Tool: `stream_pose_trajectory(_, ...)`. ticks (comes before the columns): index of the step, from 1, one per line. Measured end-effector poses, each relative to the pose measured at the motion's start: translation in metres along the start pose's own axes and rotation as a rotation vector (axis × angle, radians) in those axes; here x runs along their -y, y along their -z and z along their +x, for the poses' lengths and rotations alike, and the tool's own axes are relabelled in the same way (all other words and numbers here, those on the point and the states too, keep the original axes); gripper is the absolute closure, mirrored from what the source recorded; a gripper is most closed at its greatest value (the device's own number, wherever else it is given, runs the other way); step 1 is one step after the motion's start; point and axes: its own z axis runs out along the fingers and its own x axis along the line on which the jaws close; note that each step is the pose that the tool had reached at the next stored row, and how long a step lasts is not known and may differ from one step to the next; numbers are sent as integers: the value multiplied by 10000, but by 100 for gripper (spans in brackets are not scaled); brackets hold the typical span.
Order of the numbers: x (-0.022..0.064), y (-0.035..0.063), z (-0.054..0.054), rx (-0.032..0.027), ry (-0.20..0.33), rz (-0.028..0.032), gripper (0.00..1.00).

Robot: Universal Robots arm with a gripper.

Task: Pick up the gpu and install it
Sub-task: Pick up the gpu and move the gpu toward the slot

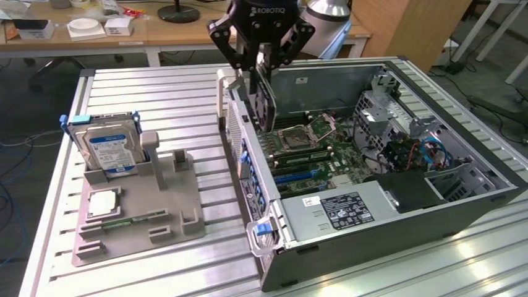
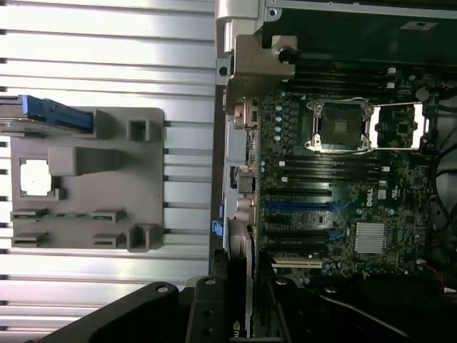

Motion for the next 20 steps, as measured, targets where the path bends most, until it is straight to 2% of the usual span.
stream_pose_trajectory(20, 10, -9, -471, 0, 0, 0, 74)
